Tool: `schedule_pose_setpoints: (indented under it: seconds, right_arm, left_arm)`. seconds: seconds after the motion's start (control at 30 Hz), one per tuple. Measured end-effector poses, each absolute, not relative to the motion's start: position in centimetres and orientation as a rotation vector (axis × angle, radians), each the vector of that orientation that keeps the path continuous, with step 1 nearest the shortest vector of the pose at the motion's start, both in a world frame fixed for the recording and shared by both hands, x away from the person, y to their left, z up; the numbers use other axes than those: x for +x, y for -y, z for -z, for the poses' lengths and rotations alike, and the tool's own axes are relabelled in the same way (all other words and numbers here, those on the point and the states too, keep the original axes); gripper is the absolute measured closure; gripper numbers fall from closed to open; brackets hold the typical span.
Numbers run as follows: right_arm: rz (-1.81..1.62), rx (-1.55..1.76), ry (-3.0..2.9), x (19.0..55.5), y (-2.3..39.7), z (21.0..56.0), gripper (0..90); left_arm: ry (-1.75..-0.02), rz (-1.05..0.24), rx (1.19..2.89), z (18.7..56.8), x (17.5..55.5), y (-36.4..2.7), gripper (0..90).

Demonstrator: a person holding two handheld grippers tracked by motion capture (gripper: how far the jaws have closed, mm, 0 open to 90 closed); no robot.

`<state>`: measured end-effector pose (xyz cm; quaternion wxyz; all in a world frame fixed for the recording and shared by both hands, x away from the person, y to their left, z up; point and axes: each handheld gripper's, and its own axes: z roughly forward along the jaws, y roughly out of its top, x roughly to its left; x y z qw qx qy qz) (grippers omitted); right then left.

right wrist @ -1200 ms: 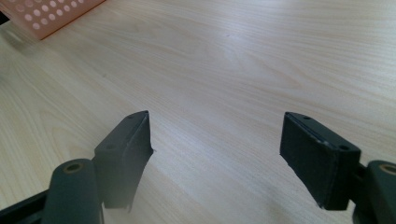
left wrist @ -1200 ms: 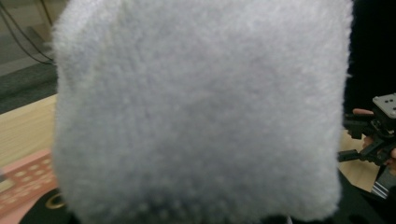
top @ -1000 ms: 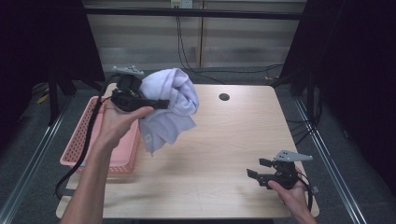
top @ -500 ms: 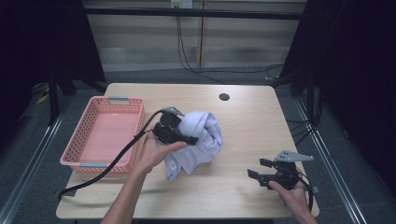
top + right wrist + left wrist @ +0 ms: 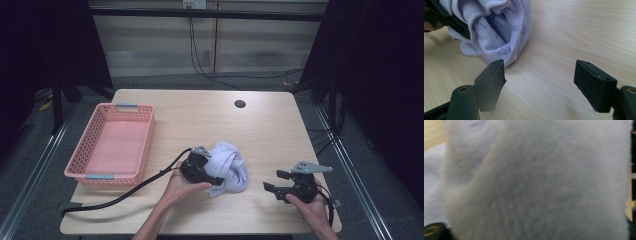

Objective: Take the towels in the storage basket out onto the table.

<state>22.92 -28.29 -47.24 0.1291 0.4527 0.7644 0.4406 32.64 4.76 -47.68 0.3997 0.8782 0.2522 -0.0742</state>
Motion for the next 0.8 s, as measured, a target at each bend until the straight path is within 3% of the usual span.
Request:
schedule_pose_setpoints:
  seconds: [0.07,0.2,0.73,0.77,0.8]
  right_arm:
    - [-1.28,1.323,-2.222,22.8,28.2,47.2,24.7]
    - [-1.299,1.319,-2.218,22.7,28.1,47.1,24.2]
    - [-1.366,1.203,-2.231,23.3,25.3,44.7,23.1]
    - [-1.374,1.196,-2.236,23.5,24.9,44.6,23.1]
    - [-1.376,1.183,-2.243,23.6,24.5,44.4,23.1]
  left_arm:
    - [-0.627,0.232,2.202,47.1,32.6,-5.0,27.1]
    - [-0.62,0.201,2.23,45.4,32.1,-5.9,17.5]
    - [-0.598,0.189,2.089,41.3,31.2,-10.0,16.2]
    - [-0.594,0.187,2.078,41.2,31.2,-10.1,17.9]
    - [-0.583,0.181,2.074,41.0,31.2,-10.2,25.1]
